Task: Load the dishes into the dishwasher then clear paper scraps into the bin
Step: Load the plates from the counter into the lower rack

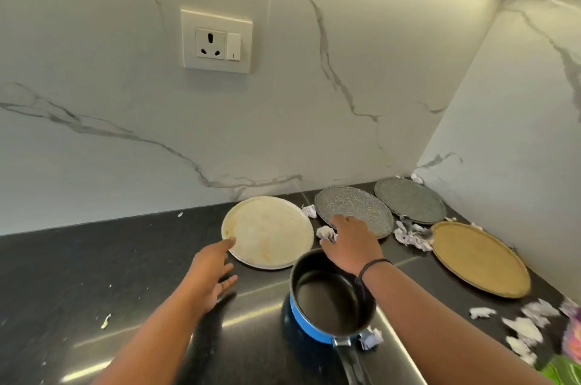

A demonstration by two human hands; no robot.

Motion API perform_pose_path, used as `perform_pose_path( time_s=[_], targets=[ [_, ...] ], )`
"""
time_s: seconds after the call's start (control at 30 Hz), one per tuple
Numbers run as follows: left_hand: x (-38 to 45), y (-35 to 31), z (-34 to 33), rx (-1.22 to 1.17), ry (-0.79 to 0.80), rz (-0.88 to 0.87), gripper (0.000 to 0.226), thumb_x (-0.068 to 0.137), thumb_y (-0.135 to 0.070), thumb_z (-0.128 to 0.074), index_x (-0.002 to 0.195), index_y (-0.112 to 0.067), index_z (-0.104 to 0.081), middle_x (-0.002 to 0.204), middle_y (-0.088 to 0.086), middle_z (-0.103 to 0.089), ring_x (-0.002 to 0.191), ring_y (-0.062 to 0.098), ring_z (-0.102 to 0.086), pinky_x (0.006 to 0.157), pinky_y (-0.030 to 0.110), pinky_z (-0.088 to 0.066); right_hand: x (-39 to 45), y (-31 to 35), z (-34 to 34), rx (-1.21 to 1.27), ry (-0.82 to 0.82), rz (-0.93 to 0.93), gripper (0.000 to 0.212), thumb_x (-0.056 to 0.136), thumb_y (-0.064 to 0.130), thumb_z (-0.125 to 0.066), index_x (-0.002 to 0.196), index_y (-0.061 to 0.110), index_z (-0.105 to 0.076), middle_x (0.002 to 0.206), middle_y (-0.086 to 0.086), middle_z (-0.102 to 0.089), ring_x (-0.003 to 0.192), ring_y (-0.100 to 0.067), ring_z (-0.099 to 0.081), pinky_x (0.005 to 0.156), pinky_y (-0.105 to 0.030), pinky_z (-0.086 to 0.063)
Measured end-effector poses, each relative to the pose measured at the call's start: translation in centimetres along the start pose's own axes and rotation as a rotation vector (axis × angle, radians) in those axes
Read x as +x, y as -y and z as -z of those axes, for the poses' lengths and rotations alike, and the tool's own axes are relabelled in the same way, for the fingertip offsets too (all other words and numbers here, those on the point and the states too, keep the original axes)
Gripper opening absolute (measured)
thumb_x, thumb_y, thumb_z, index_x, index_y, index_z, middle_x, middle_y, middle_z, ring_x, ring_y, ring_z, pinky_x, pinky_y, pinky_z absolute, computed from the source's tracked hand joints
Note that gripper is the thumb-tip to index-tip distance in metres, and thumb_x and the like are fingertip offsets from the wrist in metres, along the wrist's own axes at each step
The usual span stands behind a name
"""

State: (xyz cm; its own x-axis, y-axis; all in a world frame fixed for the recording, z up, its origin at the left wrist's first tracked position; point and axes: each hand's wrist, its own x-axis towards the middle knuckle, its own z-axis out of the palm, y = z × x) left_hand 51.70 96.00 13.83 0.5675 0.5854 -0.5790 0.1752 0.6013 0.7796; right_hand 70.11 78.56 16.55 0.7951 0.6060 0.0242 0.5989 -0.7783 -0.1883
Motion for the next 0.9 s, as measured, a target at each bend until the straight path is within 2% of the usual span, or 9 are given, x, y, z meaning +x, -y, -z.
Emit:
perform_pose_path(
  time_s=[0.07,0.2,0.33,0.43,0.5,0.6,0.7,0.8,0.9],
  targets=[
    [1.4,-0.2,0.0,-0.125,-0.043,0.056,0.058,0.092,-0.025,-0.061,0.143,-0.011,-0.038,0.147,0.015,-0.037,0.130,0.033,-0.042,0.095,0.045,-0.045,2.5,0.7,-0.9,0.161,0.072,-0.052,0.043,0.087,0.039,-0.057,0.125,0.019,-0.053,0.120,-0.004,-0.058,0.110,-0.024,-0.053,0.090,-0.034,-0.044],
    [3.0,-0.4,-0.2,-0.252,-0.092,0.096,0.052,0.093,-0.022,-0.057,0.141,-0.014,-0.041,0.149,0.012,-0.035,0.133,0.031,-0.038,0.100,0.045,-0.041,6.7,2.5,-2.6,0.352,0.202,-0.102,0.018,0.086,0.026,-0.061,0.080,0.010,-0.066,0.075,-0.005,-0.062,0.072,-0.021,-0.058,0.068,-0.028,-0.045],
    [4.4,-0.3,-0.9,-0.298,-0.130,0.120,0.052,0.091,-0.024,-0.058,0.140,-0.016,-0.042,0.147,0.007,-0.038,0.131,0.027,-0.040,0.105,0.047,-0.038,9.8,3.2,-5.4,0.346,0.333,-0.212,0.034,0.079,0.028,-0.063,0.108,0.011,-0.060,0.093,-0.007,-0.063,0.085,-0.026,-0.061,0.066,-0.029,-0.045],
    [4.9,-0.4,-1.8,-0.300,-0.123,0.121,0.040,0.091,-0.023,-0.056,0.129,-0.015,-0.049,0.123,0.005,-0.056,0.114,0.024,-0.052,0.102,0.044,-0.040,11.2,3.5,-6.0,0.357,0.329,-0.277,0.040,0.080,0.023,-0.060,0.118,0.013,-0.053,0.111,-0.011,-0.062,0.103,-0.032,-0.061,0.085,-0.037,-0.052],
    [5.0,-0.6,-2.4,-0.287,-0.147,0.111,0.026,0.091,-0.021,-0.057,0.116,-0.016,-0.052,0.108,0.007,-0.060,0.105,0.023,-0.057,0.095,0.040,-0.046,12.1,3.5,-6.2,0.308,0.342,-0.272,0.033,0.086,0.020,-0.056,0.116,0.008,-0.055,0.110,-0.012,-0.061,0.107,-0.033,-0.060,0.092,-0.037,-0.048],
    [5.5,-0.7,-3.1,-0.224,-0.220,0.108,0.014,0.090,-0.017,-0.061,0.102,-0.017,-0.053,0.103,0.008,-0.060,0.092,0.019,-0.058,0.074,0.031,-0.052,12.6,3.5,-6.4,0.316,0.360,-0.299,0.029,0.090,0.016,-0.052,0.115,0.004,-0.058,0.105,-0.012,-0.058,0.100,-0.030,-0.059,0.091,-0.037,-0.046],
    [5.6,-0.7,-3.5,-0.159,-0.242,0.097,0.028,0.089,-0.014,-0.062,0.116,-0.013,-0.052,0.096,0.007,-0.057,0.081,0.016,-0.054,0.065,0.025,-0.049,12.4,3.2,-6.0,0.643,0.382,-0.473,0.017,0.090,0.006,-0.053,0.106,0.003,-0.058,0.087,-0.013,-0.057,0.076,-0.026,-0.056,0.079,-0.038,-0.051],
    [5.5,-1.2,-3.2,-0.164,-0.196,0.049,0.036,0.091,-0.011,-0.058,0.126,-0.014,-0.049,0.096,0.007,-0.062,0.084,0.017,-0.059,0.068,0.028,-0.049,11.7,3.5,-4.6,1.025,0.343,-0.632,0.019,0.088,0.001,-0.058,0.107,0.005,-0.059,0.100,-0.014,-0.064,0.082,-0.023,-0.063,0.065,-0.033,-0.054],
    [3.9,-2.7,-3.1,-0.250,-0.093,-0.011,0.029,0.095,-0.013,-0.054,0.123,-0.015,-0.049,0.098,0.008,-0.066,0.090,0.020,-0.063,0.072,0.031,-0.050,10.3,3.8,-2.2,1.317,0.282,-0.656,0.016,0.088,-0.001,-0.060,0.101,0.006,-0.058,0.102,-0.013,-0.063,0.080,-0.021,-0.064,0.056,-0.029,-0.053]
  ],
)
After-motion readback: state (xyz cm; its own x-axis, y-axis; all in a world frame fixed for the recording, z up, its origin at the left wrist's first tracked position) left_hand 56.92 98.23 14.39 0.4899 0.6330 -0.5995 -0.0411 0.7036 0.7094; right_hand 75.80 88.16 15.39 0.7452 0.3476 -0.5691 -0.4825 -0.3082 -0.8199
